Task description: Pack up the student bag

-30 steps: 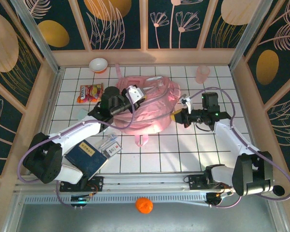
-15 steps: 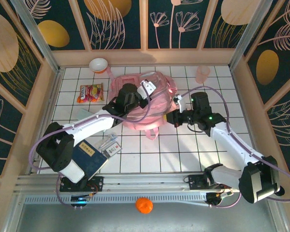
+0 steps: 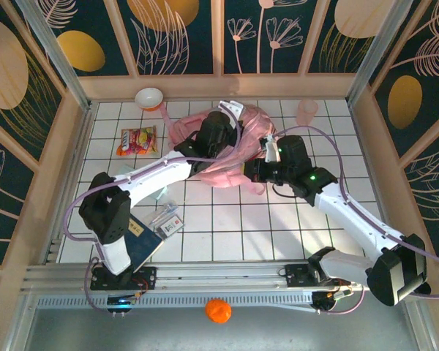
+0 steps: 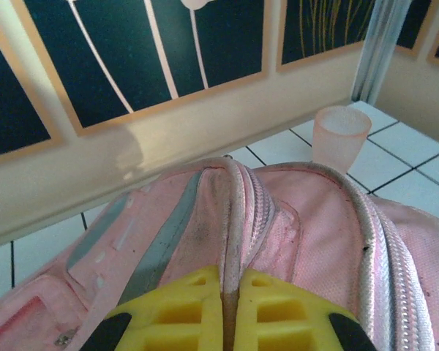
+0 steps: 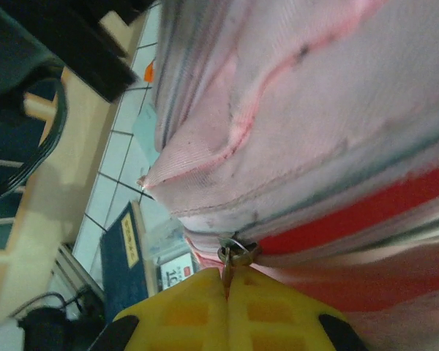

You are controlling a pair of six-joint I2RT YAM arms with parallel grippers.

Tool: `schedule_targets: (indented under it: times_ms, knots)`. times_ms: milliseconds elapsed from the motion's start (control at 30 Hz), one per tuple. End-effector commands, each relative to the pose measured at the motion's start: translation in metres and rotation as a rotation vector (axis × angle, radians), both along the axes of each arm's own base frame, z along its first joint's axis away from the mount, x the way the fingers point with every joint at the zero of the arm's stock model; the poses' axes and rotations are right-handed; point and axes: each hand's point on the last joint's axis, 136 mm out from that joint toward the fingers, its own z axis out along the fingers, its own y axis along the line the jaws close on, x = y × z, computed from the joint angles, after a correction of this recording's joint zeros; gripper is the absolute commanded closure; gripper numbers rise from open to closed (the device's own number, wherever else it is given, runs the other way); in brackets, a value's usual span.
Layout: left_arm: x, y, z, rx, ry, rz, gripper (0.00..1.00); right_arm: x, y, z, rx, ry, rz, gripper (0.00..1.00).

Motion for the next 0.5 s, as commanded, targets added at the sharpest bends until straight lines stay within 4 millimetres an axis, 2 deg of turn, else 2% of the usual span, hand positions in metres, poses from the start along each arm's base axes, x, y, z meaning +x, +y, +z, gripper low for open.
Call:
schedule_targets:
  times_ms: [0,133,200,233,367,467]
  knots:
    - [0.013,-0.004,0.071,-0.251,-0.077,0.091,1.0,-0.006,0.004,0.002,0.035,0.123,-0.088,1.0]
    - [0.012,-0.016,0.074,-0.275,-0.068,0.05,1.0,-0.014,0.016,0.008,0.078,0.115,-0.084,1.0]
    - [0.008,-0.02,0.074,-0.255,-0.085,0.004,1.0,-0.016,0.015,0.009,0.086,0.113,-0.085,1.0]
    - [0.003,-0.022,0.074,-0.235,-0.102,-0.032,1.0,-0.016,0.011,0.01,0.077,0.104,-0.098,0.97]
    - [-0.014,-0.024,0.072,-0.154,-0.168,-0.142,1.0,-0.014,-0.017,0.019,0.048,0.087,-0.171,0.57]
    - [-0.026,-0.029,0.068,-0.113,-0.188,-0.255,1.0,-0.01,-0.042,0.029,0.097,0.091,-0.234,0.41]
